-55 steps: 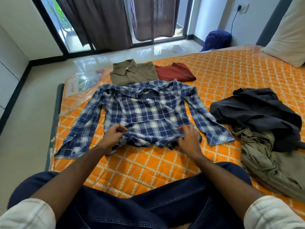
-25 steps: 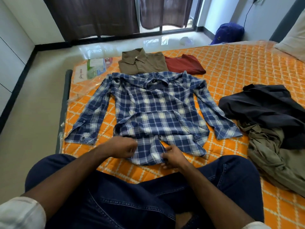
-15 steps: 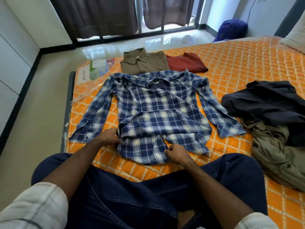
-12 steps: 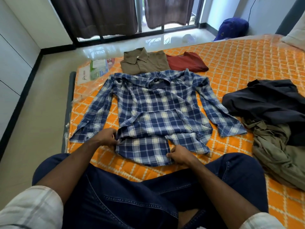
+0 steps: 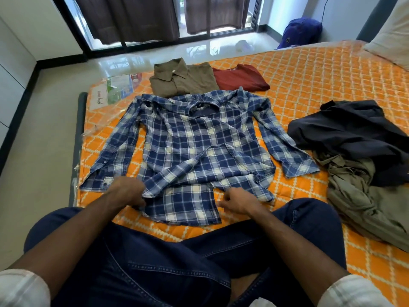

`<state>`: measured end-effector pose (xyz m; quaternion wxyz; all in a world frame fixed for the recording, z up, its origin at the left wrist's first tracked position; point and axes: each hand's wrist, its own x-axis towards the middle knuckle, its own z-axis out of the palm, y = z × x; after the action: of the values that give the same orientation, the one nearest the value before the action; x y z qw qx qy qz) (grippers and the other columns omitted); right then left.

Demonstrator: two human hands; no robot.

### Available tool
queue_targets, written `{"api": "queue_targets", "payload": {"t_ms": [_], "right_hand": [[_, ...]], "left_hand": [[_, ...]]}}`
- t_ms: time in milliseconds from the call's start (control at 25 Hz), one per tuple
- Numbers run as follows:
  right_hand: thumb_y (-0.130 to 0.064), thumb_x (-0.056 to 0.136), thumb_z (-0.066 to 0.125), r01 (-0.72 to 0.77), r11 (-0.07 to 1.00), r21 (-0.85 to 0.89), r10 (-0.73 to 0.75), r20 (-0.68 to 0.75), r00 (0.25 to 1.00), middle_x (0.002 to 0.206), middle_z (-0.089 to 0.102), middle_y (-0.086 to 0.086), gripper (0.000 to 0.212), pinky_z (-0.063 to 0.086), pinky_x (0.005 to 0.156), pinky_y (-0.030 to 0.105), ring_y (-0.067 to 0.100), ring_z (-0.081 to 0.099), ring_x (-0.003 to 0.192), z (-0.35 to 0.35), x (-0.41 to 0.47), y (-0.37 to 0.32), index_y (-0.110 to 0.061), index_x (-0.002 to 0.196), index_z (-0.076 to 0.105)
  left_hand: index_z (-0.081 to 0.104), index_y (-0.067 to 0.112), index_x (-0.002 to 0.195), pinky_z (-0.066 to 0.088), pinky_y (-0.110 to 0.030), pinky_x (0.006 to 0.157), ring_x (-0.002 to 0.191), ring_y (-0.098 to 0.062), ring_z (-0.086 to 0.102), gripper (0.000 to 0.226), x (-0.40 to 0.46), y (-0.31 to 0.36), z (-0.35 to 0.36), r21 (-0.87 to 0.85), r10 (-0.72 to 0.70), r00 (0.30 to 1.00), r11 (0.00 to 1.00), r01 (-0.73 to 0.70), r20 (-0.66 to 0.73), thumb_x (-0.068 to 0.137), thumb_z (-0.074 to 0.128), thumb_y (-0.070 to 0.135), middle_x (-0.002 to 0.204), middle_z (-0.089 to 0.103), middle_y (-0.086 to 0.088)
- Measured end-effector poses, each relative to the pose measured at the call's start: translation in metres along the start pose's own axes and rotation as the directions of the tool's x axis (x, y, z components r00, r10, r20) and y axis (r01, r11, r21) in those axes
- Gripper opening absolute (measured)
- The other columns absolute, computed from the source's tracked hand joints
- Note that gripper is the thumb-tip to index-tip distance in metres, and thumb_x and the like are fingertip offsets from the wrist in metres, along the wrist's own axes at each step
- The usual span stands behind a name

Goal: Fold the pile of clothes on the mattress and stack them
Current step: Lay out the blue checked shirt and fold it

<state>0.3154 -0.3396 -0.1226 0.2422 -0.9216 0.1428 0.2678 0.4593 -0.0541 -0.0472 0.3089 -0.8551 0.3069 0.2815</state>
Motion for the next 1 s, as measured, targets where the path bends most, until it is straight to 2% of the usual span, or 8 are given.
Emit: {"api": "queue_targets", "payload": {"t_ms": [120,200,320,440,520,600,760,1000], "right_hand": [[-0.034,0.092,0.067,0.037,0.971,-0.237,-0.112,-0.311,0.944,0.106,0.057,-0.002,0.017,0.048,0.084,0.037,0.021,0.055,0.100,-0.023,-0.006,0.026,-0.023,0.099,0.056],[-0.037,0.084,0.075,-0.058,0.948,-0.314,-0.089,-0.434,0.896,0.121,0.047,0.002,0.042,0.045,0.091,0.038,0.025,0.047,0.110,-0.027,-0.002,0.048,-0.023,0.115,0.050],[-0.037,0.076,0.084,-0.105,0.987,-0.121,0.054,-0.367,0.929,0.128,0.043,0.007,0.070,0.052,0.090,0.041,0.027,0.052,0.109,-0.025,0.006,0.065,-0.023,0.130,0.041],[-0.013,0.086,0.072,0.030,1.000,-0.009,-0.031,-0.262,0.965,0.125,0.047,0.005,0.056,0.051,0.071,0.036,0.021,0.057,0.093,-0.024,0.007,0.065,-0.025,0.133,0.044],[-0.006,0.090,0.061,0.102,0.995,0.010,-0.095,-0.272,0.958,0.114,0.058,0.000,0.041,0.050,0.066,0.038,0.017,0.058,0.085,-0.032,0.005,0.064,-0.026,0.124,0.051],[-0.009,0.090,0.061,0.211,0.977,-0.040,-0.214,-0.280,0.936,0.110,0.057,-0.004,0.030,0.048,0.073,0.036,0.015,0.054,0.091,-0.037,-0.001,0.064,-0.027,0.113,0.053],[-0.046,0.091,0.064,0.247,0.832,-0.497,-0.377,-0.180,0.908,0.122,0.048,0.000,0.039,0.037,0.097,0.040,0.022,0.043,0.119,-0.020,-0.007,0.044,-0.023,0.121,0.054],[-0.024,0.100,0.053,0.037,0.985,-0.167,-0.080,-0.257,0.963,0.110,0.067,-0.002,0.011,0.034,0.102,0.049,0.024,0.056,0.113,-0.023,0.021,0.022,-0.024,0.108,0.061]], "left_hand": [[0.063,0.015,0.108,0.054,-0.031,0.073,0.083,-0.015,0.061,0.039,0.008,0.041,-0.012,-0.024,0.259,0.956,0.964,-0.264,-0.137,0.099,0.052,0.051,0.086,0.059,0.002],[0.058,0.017,0.114,0.046,-0.028,0.070,0.085,-0.011,0.054,0.035,0.019,0.082,-0.018,-0.076,0.431,0.856,0.880,-0.469,-0.286,0.098,0.054,0.048,0.106,0.060,0.001],[0.042,0.017,0.135,0.045,-0.030,0.074,0.095,-0.013,0.048,0.056,0.032,0.133,-0.021,-0.009,0.487,0.765,0.841,-0.541,-0.422,0.094,0.058,0.051,0.128,0.048,-0.004],[0.031,0.020,0.147,0.050,-0.040,0.092,0.113,-0.024,0.050,0.078,0.043,0.159,-0.005,-0.024,0.430,0.782,0.870,-0.493,-0.451,0.088,0.058,0.064,0.141,0.036,-0.008],[0.032,0.020,0.150,0.049,-0.037,0.096,0.117,-0.022,0.050,0.074,0.047,0.163,0.002,-0.283,0.331,0.797,0.809,-0.515,-0.505,0.093,0.056,0.060,0.138,0.037,-0.005],[0.037,0.017,0.149,0.050,-0.032,0.092,0.109,-0.017,0.055,0.061,0.050,0.164,0.001,-0.638,0.172,0.855,0.598,-0.486,-0.490,0.099,0.057,0.045,0.128,0.043,-0.001],[0.046,0.013,0.132,0.048,-0.027,0.063,0.085,-0.018,0.063,0.030,0.054,0.165,-0.015,-0.976,-0.052,0.990,-0.170,-0.135,-0.127,0.105,0.052,0.024,0.119,0.060,-0.008],[0.062,0.015,0.121,0.043,-0.030,0.068,0.091,-0.016,0.055,0.021,0.051,0.170,-0.032,-0.888,-0.011,1.000,-0.459,0.018,0.026,0.101,0.056,0.020,0.111,0.062,-0.003]]}}
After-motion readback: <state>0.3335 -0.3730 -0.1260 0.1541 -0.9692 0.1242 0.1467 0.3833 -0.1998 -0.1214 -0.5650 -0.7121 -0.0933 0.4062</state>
